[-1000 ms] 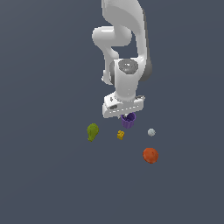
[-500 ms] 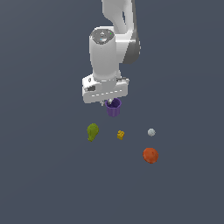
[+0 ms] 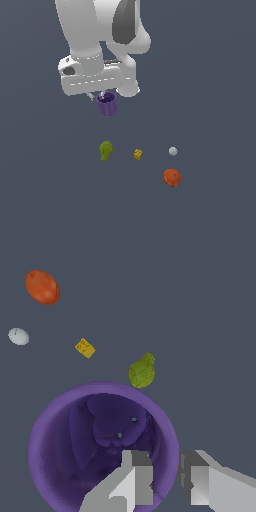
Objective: Pick up a designated object from a clutter of objects.
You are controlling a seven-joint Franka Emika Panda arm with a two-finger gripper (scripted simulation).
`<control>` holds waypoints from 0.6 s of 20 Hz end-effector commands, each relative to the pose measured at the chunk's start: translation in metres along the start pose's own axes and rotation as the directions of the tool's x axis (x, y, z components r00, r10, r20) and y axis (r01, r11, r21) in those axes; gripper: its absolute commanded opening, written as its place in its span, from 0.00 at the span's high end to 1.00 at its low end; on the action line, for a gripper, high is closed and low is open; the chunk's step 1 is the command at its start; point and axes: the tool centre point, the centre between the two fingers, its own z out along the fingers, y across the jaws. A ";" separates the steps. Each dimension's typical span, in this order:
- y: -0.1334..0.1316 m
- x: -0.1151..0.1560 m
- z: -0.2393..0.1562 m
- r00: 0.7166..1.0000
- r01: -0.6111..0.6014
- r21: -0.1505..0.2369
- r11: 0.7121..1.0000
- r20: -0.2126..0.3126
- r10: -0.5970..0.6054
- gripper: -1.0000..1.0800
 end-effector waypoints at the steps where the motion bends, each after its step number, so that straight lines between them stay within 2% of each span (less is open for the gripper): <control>1: 0.020 -0.012 -0.023 1.000 0.000 -0.001 1.000 0.000 0.000 1.00; 12: 0.099 -0.052 -0.109 1.000 -0.001 -0.005 1.000 0.001 0.001 1.00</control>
